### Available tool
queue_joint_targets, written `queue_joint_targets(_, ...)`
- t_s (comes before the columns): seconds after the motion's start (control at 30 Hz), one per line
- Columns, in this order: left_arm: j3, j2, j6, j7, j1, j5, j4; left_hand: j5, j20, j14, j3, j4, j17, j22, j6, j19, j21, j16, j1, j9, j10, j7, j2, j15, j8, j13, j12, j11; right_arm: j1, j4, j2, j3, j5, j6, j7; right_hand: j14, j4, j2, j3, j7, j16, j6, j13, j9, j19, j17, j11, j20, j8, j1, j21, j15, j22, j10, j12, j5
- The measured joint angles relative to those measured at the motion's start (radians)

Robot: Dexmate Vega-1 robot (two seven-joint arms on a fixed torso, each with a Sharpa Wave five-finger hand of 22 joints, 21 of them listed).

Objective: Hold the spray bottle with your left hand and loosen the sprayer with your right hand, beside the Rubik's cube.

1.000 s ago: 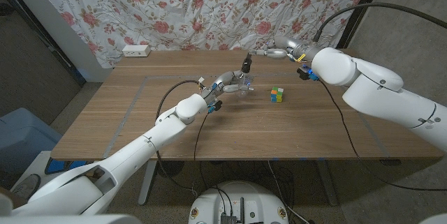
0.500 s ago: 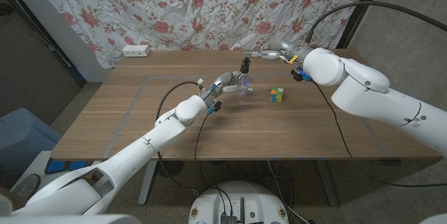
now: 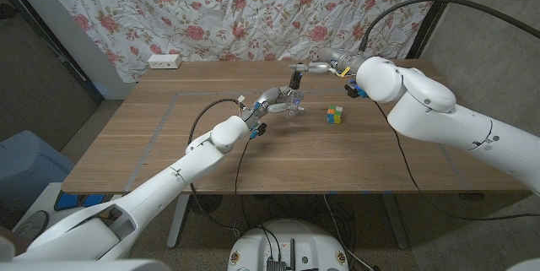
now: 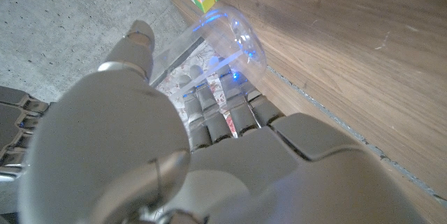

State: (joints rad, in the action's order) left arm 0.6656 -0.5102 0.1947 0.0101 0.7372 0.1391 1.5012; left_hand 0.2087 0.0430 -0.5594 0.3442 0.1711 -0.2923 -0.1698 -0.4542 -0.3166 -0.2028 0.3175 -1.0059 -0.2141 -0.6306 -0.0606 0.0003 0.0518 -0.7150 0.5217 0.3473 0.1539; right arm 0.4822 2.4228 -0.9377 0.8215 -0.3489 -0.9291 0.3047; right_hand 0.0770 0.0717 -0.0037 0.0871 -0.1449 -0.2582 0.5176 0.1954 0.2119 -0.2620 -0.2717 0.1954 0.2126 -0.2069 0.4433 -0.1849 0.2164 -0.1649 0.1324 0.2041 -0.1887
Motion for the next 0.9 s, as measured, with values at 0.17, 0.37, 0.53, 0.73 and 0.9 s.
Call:
queue_joint_targets(0.17,0.0,-0.001,0.0,-0.002,0.0,-0.001,0.001,0.0,0.0,0.0,0.0,0.0,-0.001,0.0,0.0,0.0,0.0,0.0,0.0,0.0,0.0,0.0,0.0,0.0,0.001,0.0,0.0,0.0,-0.022,0.0,0.011,0.032,-0.021,-0.019,0.014,0.0,0.0,0.0,0.0,-0.005,0.0,-0.005,0.0,0.0,0.005,0.003,0.003,0.005,0.0,0.0,0.0,0.0,0.0,0.003,0.0,0.0)
queue_joint_targets(0.37,0.0,-0.003,0.0,-0.005,0.0,-0.001,0.002,0.0,0.0,-0.005,0.0,0.0,-0.003,0.0,0.0,0.0,0.0,0.0,0.0,0.0,0.0,0.0,0.0,0.005,-0.004,0.0,0.0,0.0,-0.045,0.0,0.024,0.067,-0.071,-0.062,0.044,0.0,-0.012,0.01,0.009,-0.005,0.007,-0.005,0.0,0.0,0.006,0.002,0.003,0.005,0.0,0.01,0.0,0.0,0.0,0.003,0.0,0.0)
queue_joint_targets(0.53,0.002,-0.004,0.0,-0.009,0.002,-0.002,0.003,0.0,0.0,-0.005,0.0,0.0,-0.003,0.0,0.0,0.0,0.0,0.0,0.0,0.0,0.0,0.0,0.0,0.005,-0.004,0.0,-0.004,0.0,-0.065,0.0,0.037,0.101,-0.098,-0.089,0.059,0.0,-0.032,0.034,0.027,-0.005,0.011,-0.005,0.0,0.0,0.013,0.006,0.003,-0.002,0.0,0.034,0.0,0.0,0.0,0.003,0.0,0.0)
queue_joint_targets(0.73,0.003,-0.006,0.0,-0.01,0.003,-0.002,0.005,0.0,0.0,-0.005,0.0,0.0,-0.003,0.0,0.0,0.0,0.0,0.0,0.0,0.0,0.0,0.0,0.0,0.005,-0.004,0.005,-0.004,0.0,-0.073,0.0,0.043,0.114,-0.119,-0.111,0.069,0.004,-0.079,0.059,0.057,-0.001,0.012,-0.009,0.0,0.003,0.013,0.011,-0.001,-0.002,-0.002,0.094,0.0,-0.004,0.0,-0.001,0.0,-0.004)
queue_joint_targets(0.9,0.004,-0.006,0.001,-0.015,0.003,-0.002,0.005,0.0,0.0,-0.005,0.0,0.0,-0.003,0.0,0.0,0.0,0.0,0.0,0.0,0.0,0.0,0.0,0.0,0.005,-0.004,0.005,-0.004,0.0,-0.086,-0.004,0.055,0.135,-0.128,-0.123,0.075,0.004,-0.116,0.069,0.084,-0.001,0.019,-0.009,0.0,0.002,0.012,0.013,-0.001,-0.002,-0.004,0.14,0.0,-0.004,0.0,-0.001,0.0,-0.012)
